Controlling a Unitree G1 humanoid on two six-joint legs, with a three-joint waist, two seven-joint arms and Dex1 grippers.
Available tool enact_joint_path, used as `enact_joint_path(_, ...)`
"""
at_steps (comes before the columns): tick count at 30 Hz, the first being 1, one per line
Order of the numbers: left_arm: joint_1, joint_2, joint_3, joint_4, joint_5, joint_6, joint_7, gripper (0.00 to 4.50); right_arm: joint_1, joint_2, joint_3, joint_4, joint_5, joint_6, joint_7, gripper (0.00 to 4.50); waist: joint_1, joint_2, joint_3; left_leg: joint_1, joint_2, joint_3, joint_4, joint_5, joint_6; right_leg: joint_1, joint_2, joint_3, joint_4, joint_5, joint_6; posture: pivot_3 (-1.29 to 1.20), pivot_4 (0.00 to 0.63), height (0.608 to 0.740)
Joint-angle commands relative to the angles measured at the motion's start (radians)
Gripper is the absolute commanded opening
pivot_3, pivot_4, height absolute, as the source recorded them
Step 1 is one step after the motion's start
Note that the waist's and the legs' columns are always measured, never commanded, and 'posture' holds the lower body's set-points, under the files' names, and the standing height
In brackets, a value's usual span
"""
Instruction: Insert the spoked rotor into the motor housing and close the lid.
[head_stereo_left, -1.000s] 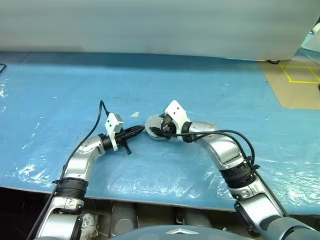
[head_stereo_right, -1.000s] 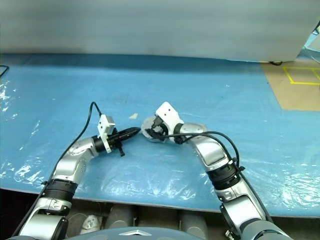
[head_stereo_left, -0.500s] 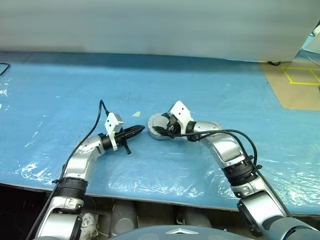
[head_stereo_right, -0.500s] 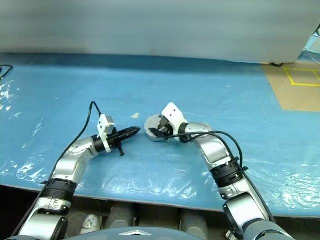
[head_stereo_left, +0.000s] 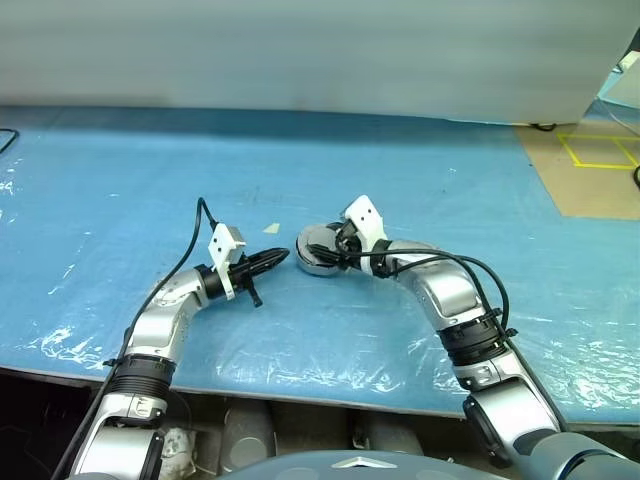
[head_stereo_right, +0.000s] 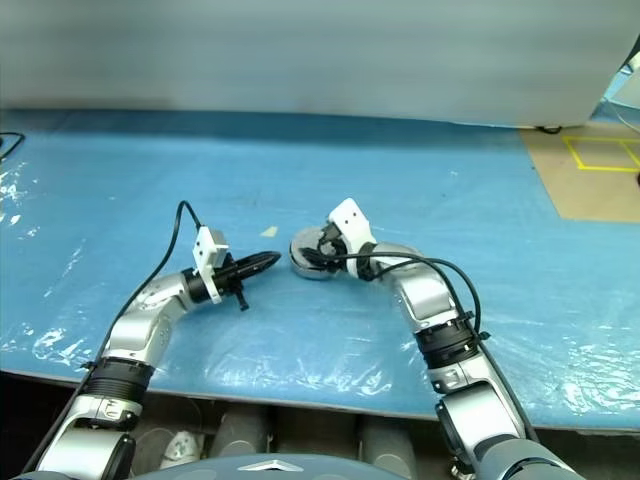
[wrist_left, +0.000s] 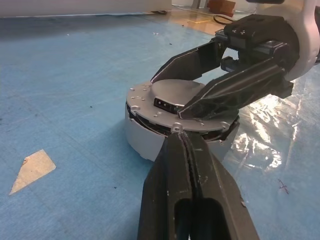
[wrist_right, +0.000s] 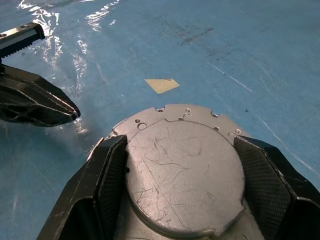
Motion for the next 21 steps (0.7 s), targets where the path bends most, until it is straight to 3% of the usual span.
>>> enact_joint_path(1, 0.01, 0.01, 0.012, -0.037, -0.006, -0.023, 0.002, 0.0, 0.02, -0.018, 0.045, -0.012, -0.016, 0.111, -0.003, 3.04, 0.0, 0.0, 0.0, 0.0, 0.0, 0.0, 0.0, 0.0, 0.0, 0.0, 0.0, 0.0, 0.0, 0.0, 0.0, 0.0, 0.15, 0.74)
enact_joint_path(7, 0.014, 0.009, 0.009, -0.036, -0.005, -0.025, 0.005, 0.0, 0.018, -0.065, 0.127, -0.08, -0.067, 0.08, 0.022, 3.04, 0.0, 0.0, 0.0, -0.001, -0.001, 0.0, -0.005, 0.0, 0.0, -0.002, 0.0, -0.001, -0.002, 0.0, 0.001, 0.0, 0.15, 0.74)
enact_joint_path(12, 0.011, 0.006, 0.005, -0.03, -0.003, -0.026, 0.008, 0.0, -0.01, 0.066, -0.033, -0.094, 0.058, 0.274, -0.063, 3.04, -0.004, 0.0, 0.0, -0.001, -0.001, 0.0, -0.006, 0.0, 0.0, -0.003, 0.001, -0.001, -0.002, 0.0, 0.002, 0.0, 0.15, 0.74)
enact_joint_path(15, 0.011, 0.005, 0.005, -0.03, -0.003, -0.026, 0.01, 0.0, -0.02, 0.094, -0.065, -0.107, 0.068, 0.359, -0.1, 3.04, -0.004, 0.0, 0.0, -0.001, -0.001, 0.0, -0.006, 0.0, 0.0, -0.003, 0.001, 0.0, -0.002, 0.0, 0.001, 0.0, 0.15, 0.74)
enact_joint_path(21, 0.012, 0.005, 0.006, -0.025, -0.002, -0.027, 0.012, 0.0, -0.001, 0.03, 0.056, -0.134, 0.003, 0.298, -0.081, 3.04, -0.001, 0.0, 0.0, -0.001, -0.001, 0.0, -0.006, 0.0, -0.001, -0.003, 0.0, 0.0, -0.002, 0.0, 0.001, 0.0, 0.15, 0.74)
